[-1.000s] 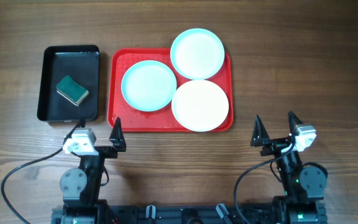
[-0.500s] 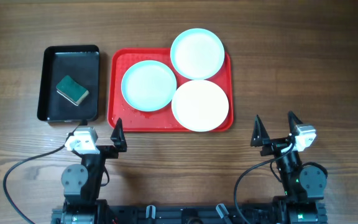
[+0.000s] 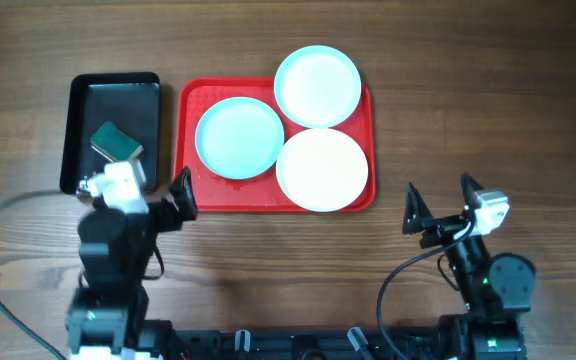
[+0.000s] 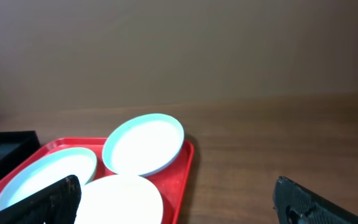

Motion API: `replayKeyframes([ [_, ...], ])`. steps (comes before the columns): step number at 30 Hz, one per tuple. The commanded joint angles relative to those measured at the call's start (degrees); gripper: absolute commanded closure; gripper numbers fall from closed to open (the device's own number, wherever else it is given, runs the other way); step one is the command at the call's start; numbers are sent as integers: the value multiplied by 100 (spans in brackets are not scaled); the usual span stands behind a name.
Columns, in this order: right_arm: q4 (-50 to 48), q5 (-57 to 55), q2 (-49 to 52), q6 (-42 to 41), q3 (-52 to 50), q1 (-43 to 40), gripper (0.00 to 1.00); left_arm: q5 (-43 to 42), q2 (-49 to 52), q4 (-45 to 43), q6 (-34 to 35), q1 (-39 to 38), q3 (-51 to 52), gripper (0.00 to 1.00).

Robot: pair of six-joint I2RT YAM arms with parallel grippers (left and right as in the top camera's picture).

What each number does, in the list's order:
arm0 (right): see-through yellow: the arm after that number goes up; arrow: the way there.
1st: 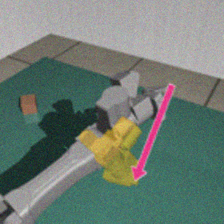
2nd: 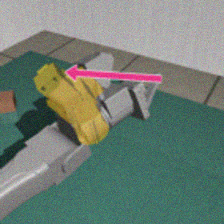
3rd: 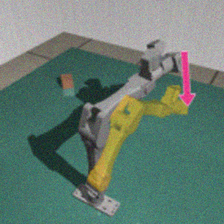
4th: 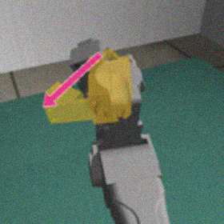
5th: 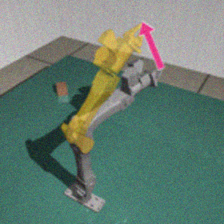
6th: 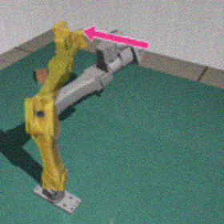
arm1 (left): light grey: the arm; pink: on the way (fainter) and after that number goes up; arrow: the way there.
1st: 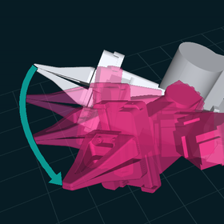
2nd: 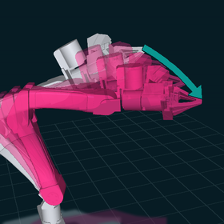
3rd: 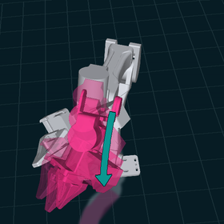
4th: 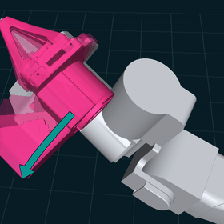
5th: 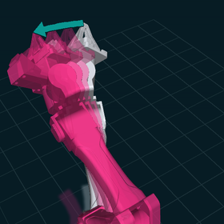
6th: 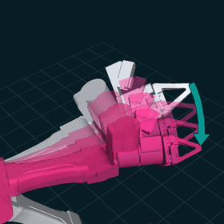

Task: Clean dirty plates on tray and stack at the side
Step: 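Move left gripper toward the sponge and right gripper toward the plates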

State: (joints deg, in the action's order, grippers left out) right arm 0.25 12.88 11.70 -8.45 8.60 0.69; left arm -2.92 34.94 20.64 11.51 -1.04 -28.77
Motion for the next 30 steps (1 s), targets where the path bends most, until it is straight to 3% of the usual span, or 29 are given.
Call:
replayKeyframes([
  [1,136,378,907,254,916,26,0,17,879,754,96,55,-1303,0],
  [8,1093,1049,2870,461,2769,26,0,-638,2041,1869,96,52,-2975,0],
  [11,2365,1296,4050,597,4127,26,0,-1200,2149,2120,96,52,-3060,0],
  [18,4704,1379,6347,828,6996,26,0,-1165,2149,2634,96,52,-3060,0],
  [23,4308,2208,6865,245,7239,24,0,-1058,2149,2485,87,59,-3060,0],
  [26,3558,2761,7042,72,7241,57,0,-922,2262,2347,177,114,-3095,0],
  [30,3215,2568,7257,-210,7348,337,0,-903,2903,2369,643,348,-3499,2],
])
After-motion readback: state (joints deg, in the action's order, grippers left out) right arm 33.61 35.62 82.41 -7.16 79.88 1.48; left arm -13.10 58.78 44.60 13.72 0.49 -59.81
